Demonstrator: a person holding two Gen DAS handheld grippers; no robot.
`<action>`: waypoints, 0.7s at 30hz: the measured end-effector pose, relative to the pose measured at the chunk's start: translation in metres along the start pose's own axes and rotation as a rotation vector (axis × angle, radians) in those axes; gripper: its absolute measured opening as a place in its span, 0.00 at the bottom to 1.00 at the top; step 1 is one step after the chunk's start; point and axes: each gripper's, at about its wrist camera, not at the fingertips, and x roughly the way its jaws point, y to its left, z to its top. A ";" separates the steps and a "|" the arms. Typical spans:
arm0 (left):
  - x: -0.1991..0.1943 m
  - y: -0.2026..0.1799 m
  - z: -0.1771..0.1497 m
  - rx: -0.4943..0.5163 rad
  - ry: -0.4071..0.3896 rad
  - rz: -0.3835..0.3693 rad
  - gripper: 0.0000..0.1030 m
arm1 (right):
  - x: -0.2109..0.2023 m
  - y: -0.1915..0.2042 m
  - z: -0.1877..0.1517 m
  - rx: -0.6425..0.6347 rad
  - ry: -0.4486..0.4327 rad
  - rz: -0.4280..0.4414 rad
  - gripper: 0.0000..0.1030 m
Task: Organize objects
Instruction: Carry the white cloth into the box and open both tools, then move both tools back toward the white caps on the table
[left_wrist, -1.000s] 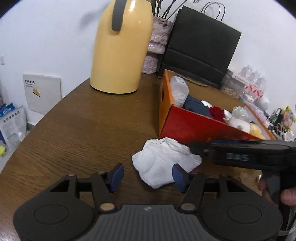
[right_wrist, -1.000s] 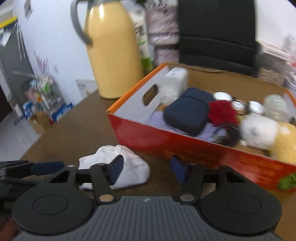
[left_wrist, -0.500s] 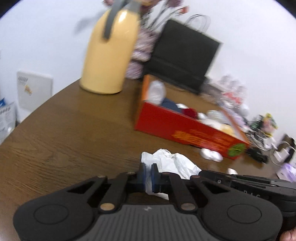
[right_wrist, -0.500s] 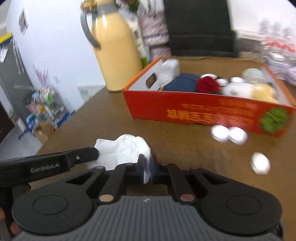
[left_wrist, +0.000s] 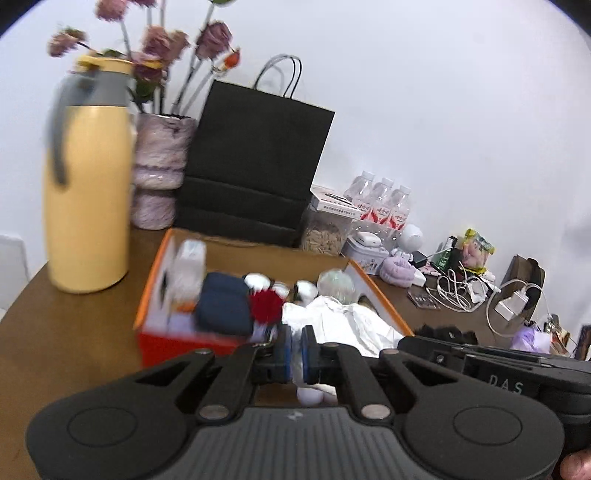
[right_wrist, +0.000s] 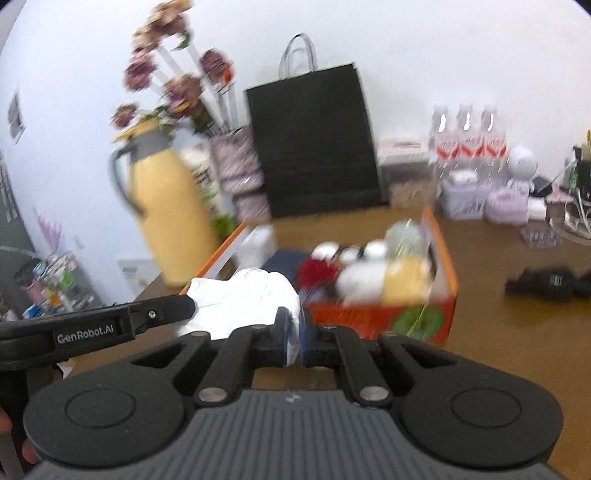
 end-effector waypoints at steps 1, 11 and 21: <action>0.017 0.000 0.011 0.004 0.015 0.002 0.04 | 0.013 -0.006 0.011 -0.003 0.007 -0.020 0.06; 0.150 0.011 0.016 0.053 0.249 0.107 0.21 | 0.121 -0.046 0.019 0.015 0.210 -0.143 0.15; 0.098 -0.011 0.031 0.143 0.132 0.129 0.53 | 0.073 -0.046 0.043 0.044 0.065 -0.107 0.74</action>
